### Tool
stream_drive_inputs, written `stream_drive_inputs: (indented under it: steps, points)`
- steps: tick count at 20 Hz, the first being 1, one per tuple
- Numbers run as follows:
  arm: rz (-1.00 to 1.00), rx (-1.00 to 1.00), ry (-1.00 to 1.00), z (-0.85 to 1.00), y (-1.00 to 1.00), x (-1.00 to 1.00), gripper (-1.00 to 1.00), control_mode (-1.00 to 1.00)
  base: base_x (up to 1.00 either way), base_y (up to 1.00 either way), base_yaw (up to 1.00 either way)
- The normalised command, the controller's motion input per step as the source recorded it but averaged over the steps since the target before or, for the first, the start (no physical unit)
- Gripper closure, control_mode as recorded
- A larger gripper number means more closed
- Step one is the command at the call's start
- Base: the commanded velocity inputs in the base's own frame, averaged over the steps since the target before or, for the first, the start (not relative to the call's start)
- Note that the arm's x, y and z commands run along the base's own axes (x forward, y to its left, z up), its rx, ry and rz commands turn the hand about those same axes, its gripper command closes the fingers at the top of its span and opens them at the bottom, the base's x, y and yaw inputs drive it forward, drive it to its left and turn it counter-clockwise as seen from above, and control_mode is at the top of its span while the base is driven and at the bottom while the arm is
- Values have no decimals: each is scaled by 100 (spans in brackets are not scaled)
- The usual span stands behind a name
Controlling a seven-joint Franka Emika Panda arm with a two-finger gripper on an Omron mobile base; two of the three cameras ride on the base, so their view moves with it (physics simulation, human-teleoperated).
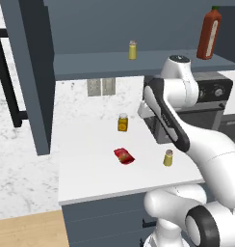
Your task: Put the shaker and condiment bottle from the counter next to their counterparts in the cabinet.
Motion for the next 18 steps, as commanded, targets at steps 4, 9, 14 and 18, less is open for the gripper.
stream_drive_inputs:
  steps: [4,9,14,18]
  points:
    - [2,-4,9,-30,13,1,-100,-100,0,0,0]
    - [-1,0,0,-18,13,20,-100,-100,0,0,0]
    - [-1,0,0,-28,6,20,-100,-100,0,0,0]
    - [0,0,0,-49,9,7,-100,-100,0,0,0]
